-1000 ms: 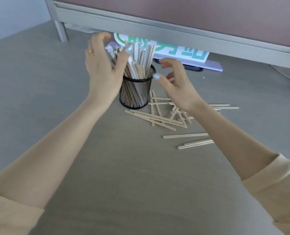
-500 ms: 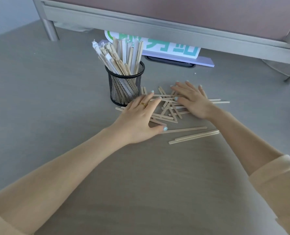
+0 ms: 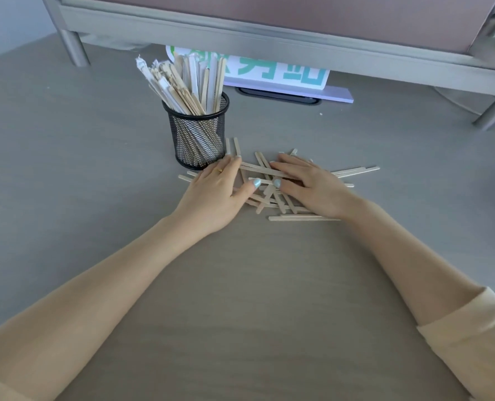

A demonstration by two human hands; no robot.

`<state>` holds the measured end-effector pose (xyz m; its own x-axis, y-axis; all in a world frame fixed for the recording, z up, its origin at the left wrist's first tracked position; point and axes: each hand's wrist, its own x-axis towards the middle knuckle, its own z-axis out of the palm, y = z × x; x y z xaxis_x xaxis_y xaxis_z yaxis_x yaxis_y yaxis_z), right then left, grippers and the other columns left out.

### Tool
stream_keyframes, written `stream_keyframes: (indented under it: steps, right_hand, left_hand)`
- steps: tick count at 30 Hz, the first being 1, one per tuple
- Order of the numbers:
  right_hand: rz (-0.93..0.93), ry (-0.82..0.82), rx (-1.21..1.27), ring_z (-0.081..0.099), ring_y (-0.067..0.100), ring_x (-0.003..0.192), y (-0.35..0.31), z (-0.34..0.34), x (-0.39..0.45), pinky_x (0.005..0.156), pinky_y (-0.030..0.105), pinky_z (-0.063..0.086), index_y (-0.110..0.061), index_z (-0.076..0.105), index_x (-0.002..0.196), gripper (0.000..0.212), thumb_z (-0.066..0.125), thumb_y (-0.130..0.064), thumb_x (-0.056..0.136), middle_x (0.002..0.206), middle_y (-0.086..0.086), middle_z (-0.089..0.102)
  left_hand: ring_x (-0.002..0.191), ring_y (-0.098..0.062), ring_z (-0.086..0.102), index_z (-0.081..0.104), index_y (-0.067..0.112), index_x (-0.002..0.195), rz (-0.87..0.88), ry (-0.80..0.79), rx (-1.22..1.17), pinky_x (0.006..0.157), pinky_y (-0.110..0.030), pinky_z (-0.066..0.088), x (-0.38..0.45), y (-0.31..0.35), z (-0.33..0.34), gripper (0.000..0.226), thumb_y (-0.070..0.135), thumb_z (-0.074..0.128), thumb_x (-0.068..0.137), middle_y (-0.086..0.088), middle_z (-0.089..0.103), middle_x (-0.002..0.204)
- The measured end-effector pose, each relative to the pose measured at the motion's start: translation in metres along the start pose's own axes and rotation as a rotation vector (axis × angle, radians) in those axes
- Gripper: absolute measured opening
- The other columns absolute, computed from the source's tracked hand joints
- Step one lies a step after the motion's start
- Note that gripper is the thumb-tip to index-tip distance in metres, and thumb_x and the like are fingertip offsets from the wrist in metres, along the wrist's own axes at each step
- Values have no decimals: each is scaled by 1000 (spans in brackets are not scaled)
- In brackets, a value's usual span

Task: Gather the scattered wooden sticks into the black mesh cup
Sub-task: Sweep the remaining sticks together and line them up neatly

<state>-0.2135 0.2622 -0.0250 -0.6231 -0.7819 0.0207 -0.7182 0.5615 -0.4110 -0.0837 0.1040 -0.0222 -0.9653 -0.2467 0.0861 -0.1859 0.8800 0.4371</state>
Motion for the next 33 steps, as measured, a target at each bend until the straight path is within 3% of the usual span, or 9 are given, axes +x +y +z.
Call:
stream_keyframes:
  steps: [6,9,13,17,22,25,27,30,33]
  right_hand:
    - [-79,-22,38,17,12,143,-26,7,-23,115,27,13,-33,37,138,45,40,-41,94,155,-3,25]
    - [-116,-21,87,22,10,141,-34,10,-33,116,35,20,-31,38,137,45,41,-42,94,154,-6,27]
    - [10,167,225,31,-1,133,-31,-4,-51,118,37,17,-29,42,135,46,45,-44,92,154,-9,24]
    - [179,286,215,19,4,141,-8,-16,-76,117,33,0,-32,47,131,55,35,-58,84,153,-8,28]
    - [414,207,16,8,13,145,12,-11,-98,117,38,-2,-29,34,139,56,37,-55,90,156,-3,21]
    - [405,149,-103,7,13,145,8,-5,-93,117,33,1,-24,24,144,64,38,-54,88,157,-3,15]
    - [369,135,-108,7,12,145,1,-2,-88,116,29,0,-23,21,145,65,37,-54,90,157,-4,13]
    - [294,105,-134,6,10,145,-10,4,-84,115,26,0,-23,19,146,61,33,-51,92,157,-5,12]
    - [225,87,-132,8,11,145,-21,9,-78,115,28,0,-24,21,145,55,26,-47,95,157,-6,15]
  left_hand:
    - [137,-23,31,27,17,143,-32,31,-100,107,-35,27,6,10,-1,61,50,35,93,-6,35,150]
    - [133,-23,37,30,20,142,-12,26,-121,103,-35,31,9,10,2,59,51,37,92,-6,42,145]
    - [119,-23,49,41,20,137,130,22,-100,93,-31,36,8,7,4,43,31,40,96,-5,55,130]
    - [124,-17,47,52,16,128,286,-12,-93,96,-26,33,4,6,5,35,16,37,96,3,52,137]
    - [123,-13,46,51,17,128,348,-58,-182,98,-24,29,4,8,5,35,16,34,97,5,48,138]
    - [130,-17,41,47,19,130,266,39,-85,113,-41,12,6,10,9,35,26,34,97,4,44,143]
    - [136,-17,33,41,20,133,149,23,-39,114,-46,2,8,10,10,41,36,30,97,1,45,143]
    - [141,-14,24,34,23,138,183,-59,-30,115,-47,-1,9,10,12,46,42,25,97,1,46,142]
    - [139,-13,28,32,26,140,277,-96,-72,115,-42,5,10,10,11,44,37,26,98,3,44,144]
